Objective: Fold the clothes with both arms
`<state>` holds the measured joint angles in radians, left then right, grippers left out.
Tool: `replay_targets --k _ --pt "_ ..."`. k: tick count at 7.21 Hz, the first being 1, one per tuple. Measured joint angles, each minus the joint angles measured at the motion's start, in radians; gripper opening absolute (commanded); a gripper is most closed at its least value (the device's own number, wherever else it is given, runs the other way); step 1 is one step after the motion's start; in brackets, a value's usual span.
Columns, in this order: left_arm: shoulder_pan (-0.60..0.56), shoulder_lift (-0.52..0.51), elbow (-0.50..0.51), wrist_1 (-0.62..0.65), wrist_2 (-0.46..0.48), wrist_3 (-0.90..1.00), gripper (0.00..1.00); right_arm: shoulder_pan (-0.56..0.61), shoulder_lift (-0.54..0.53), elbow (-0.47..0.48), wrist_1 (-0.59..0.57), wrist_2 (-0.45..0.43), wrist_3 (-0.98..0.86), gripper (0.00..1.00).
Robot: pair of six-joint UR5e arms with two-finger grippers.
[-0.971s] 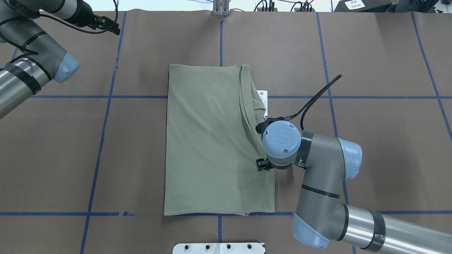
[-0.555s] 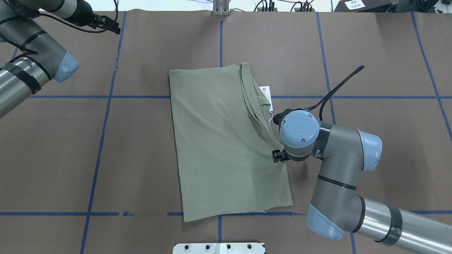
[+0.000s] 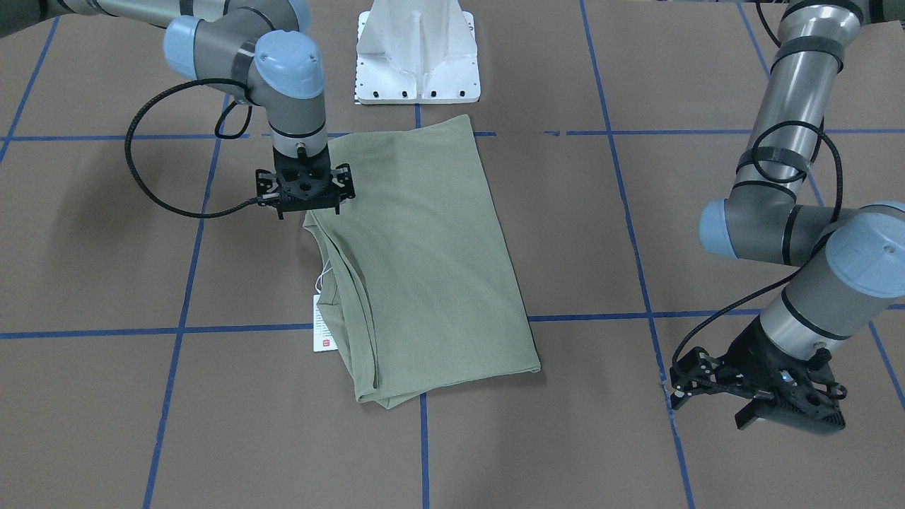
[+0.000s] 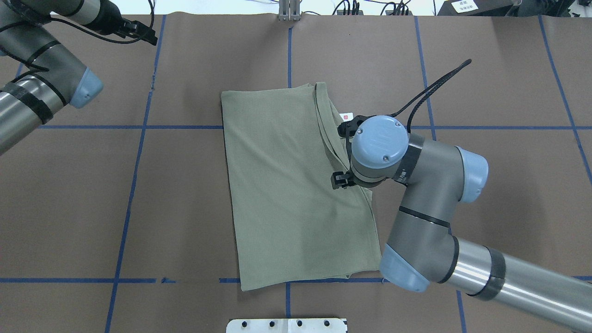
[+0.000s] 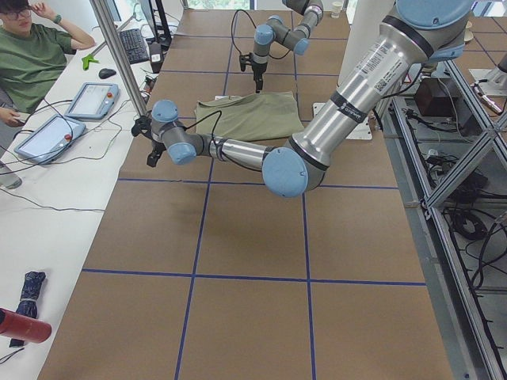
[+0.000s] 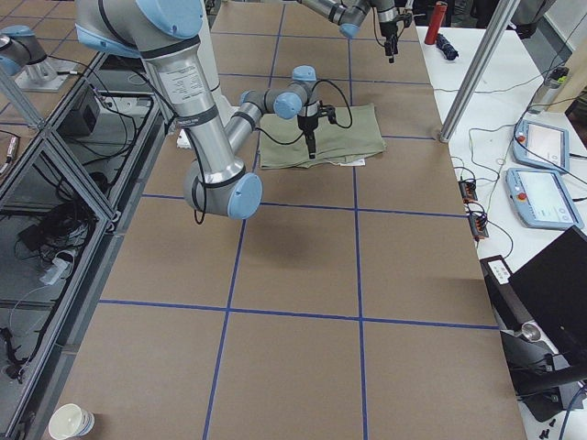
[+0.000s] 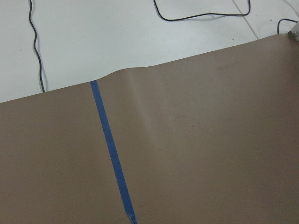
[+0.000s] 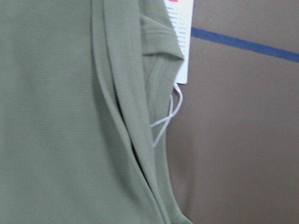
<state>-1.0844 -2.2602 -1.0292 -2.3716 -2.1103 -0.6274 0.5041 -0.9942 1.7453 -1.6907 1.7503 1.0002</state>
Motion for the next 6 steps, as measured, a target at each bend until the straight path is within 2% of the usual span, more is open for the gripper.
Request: replay_targets --k 2,6 --pt "0.0 0.005 0.0 0.0 -0.004 0.0 1.0 0.021 0.094 -0.125 0.004 -0.001 -0.081 1.0" --pt "0.0 0.013 -0.003 0.0 -0.028 0.002 1.0 0.044 0.158 -0.236 0.005 -0.004 -0.147 1.0"
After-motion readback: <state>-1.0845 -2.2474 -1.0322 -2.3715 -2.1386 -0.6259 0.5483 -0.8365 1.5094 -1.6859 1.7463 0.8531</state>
